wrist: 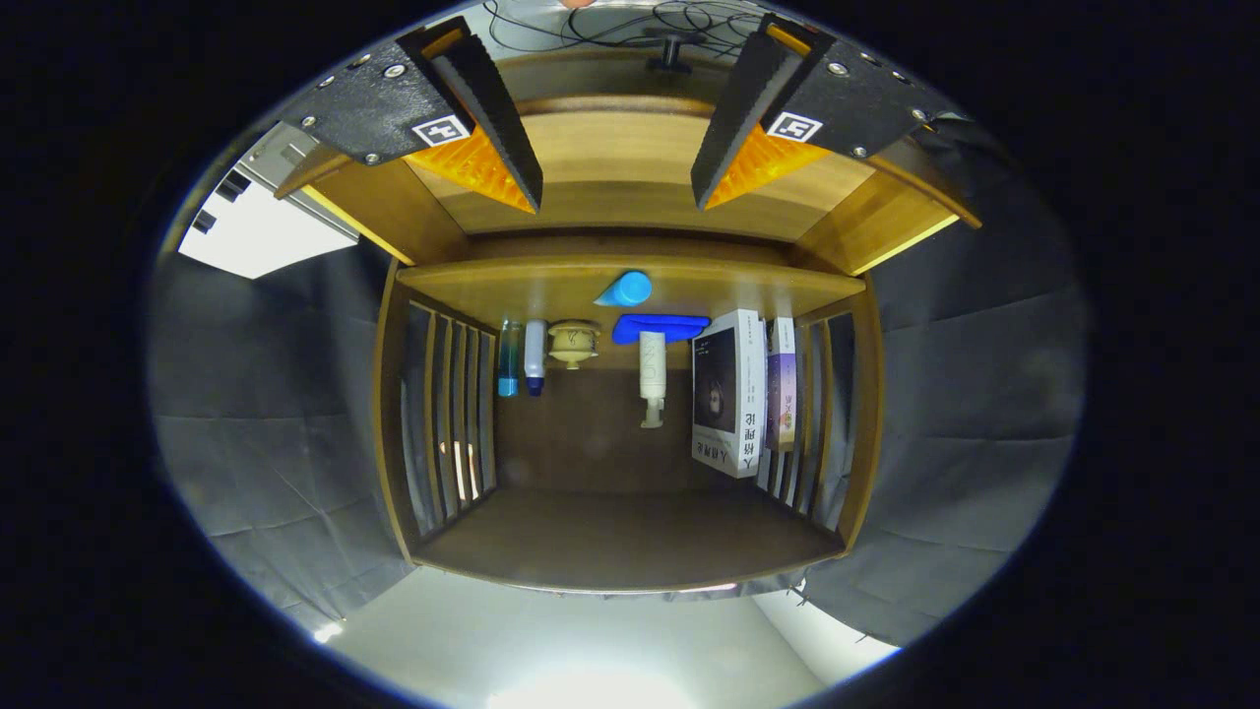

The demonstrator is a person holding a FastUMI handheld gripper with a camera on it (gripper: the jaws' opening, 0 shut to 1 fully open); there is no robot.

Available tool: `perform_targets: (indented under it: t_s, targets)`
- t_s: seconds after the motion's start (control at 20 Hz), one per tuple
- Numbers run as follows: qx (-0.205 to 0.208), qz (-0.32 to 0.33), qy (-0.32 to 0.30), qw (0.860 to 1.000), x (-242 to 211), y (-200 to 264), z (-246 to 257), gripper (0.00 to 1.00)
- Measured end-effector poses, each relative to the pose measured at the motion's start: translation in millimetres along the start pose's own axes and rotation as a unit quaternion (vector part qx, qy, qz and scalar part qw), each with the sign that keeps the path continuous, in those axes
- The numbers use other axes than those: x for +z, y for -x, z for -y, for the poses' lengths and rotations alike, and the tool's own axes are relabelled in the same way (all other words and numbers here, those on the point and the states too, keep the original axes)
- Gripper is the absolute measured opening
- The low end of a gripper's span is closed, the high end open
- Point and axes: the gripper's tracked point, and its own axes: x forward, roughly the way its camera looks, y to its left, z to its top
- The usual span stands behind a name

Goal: Pull open the drawer, take out the items inside it, and place them on the countertop above the cabinet.

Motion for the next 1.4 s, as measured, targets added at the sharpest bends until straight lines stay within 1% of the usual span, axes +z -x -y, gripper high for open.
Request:
perform_targets:
  t_s: [0.1,0.3,0.5,0.65,0.75,0.85,1.05,1.25,1.3,1.4]
  targets:
    - [-0.003,-0.011,-0.007,1.000,-15.5,11.9,1.2,0.94]
    - [-0.004,0.008,-0.026,1.000,-13.3,26.9,-0.5,0.94]
    - [0.003,0.018,-0.012,1.000,-16.0,40.4,-5.4,0.94]
    - [0.008,-0.014,-0.024,1.000,-42.1,45.5,-11.1,0.93]
    - [0.004,-0.037,-0.026,0.999,-58.9,48.8,-9.2,0.94]
    - [-0.001,-0.046,-0.024,0.999,-68.8,49.2,-8.2,0.94]
    - [-0.005,-0.037,-0.020,0.999,-63.6,41.8,-8.2,0.94]
    - [-0.012,-0.052,-0.014,0.998,-70.2,36.6,-8.3,0.94]
    - [-0.012,-0.054,-0.013,0.998,-69.8,45.8,-12.9,0.94]
    - [-0.012,-0.055,-0.010,0.998,-69.5,44.5,-13.1,0.94]
